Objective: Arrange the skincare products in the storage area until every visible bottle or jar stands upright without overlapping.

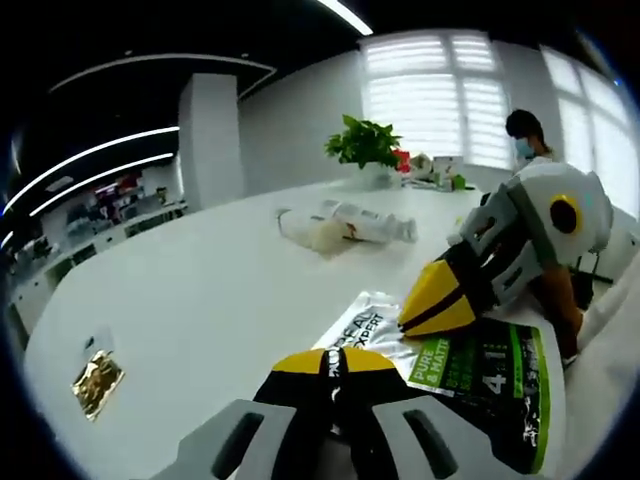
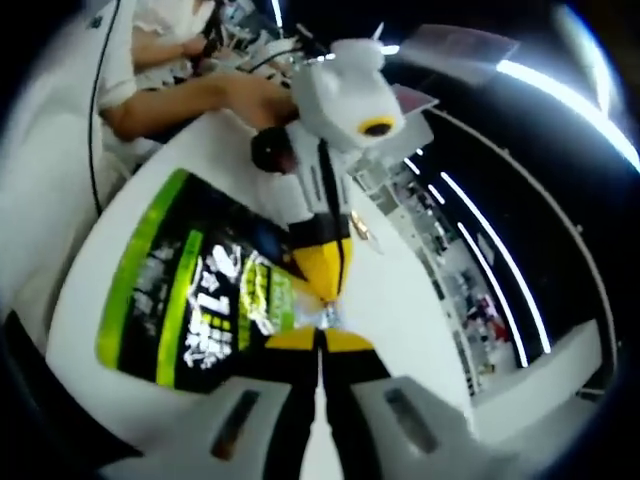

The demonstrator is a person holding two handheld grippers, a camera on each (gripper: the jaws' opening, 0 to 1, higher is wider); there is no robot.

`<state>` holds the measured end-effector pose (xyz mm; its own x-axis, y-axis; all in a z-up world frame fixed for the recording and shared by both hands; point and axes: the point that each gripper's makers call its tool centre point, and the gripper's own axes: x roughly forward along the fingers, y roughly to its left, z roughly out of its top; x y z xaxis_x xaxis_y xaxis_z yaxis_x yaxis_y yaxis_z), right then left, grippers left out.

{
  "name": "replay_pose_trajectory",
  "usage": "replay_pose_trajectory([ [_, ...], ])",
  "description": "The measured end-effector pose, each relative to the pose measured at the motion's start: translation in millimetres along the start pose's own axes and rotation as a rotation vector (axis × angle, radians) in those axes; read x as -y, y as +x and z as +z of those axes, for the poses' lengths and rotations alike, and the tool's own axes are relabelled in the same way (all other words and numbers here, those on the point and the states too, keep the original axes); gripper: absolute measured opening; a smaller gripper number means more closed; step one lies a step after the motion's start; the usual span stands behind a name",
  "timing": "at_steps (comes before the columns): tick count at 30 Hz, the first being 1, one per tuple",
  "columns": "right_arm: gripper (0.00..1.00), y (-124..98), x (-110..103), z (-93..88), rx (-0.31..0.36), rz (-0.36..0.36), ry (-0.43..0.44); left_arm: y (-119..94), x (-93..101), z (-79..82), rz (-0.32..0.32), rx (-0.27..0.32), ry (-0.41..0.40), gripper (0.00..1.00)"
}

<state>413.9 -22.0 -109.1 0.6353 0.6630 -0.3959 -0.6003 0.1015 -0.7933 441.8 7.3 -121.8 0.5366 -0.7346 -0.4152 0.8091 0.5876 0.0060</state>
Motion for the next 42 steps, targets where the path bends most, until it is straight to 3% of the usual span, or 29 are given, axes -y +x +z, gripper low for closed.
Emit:
replay_pose_trajectory([
  [4, 0.0, 3.8, 4.3, -2.0, -0.005, -0.027, -0.007, 0.4, 0.6, -0.2, 0.0, 0.002, 0.004, 0.03],
  [11, 0.0, 7.7, 14.8, -13.1, -0.018, -0.079, 0.116, 1.2, 0.9, -0.5, 0.001, 0.004, -0.001, 0.03],
  [20, 0.0, 9.1, 22.5, -23.2, -0.029, -0.124, 0.21, 1.7, 1.8, -0.3, 0.0, 0.008, 0.015, 0.03],
  [25, 0.0, 5.2, 27.0, -34.5, -0.057, -0.144, 0.317, 1.4, 2.1, -0.2, -0.004, 0.01, 0.016, 0.03],
  [30, 0.0, -1.4, 35.0, -52.5, -0.163, -0.193, 0.219, 1.0, 2.2, 0.2, -0.005, 0.012, 0.023, 0.03],
  [35, 0.0, 2.5, 28.1, -39.6, -0.138, -0.158, 0.135, 0.6, 2.2, 0.6, -0.005, 0.012, 0.029, 0.03],
  [42, 0.0, 4.6, 30.6, -41.1, -0.126, -0.148, 0.155, -1.6, 1.8, 1.4, 0.043, -0.015, 0.113, 0.05],
])
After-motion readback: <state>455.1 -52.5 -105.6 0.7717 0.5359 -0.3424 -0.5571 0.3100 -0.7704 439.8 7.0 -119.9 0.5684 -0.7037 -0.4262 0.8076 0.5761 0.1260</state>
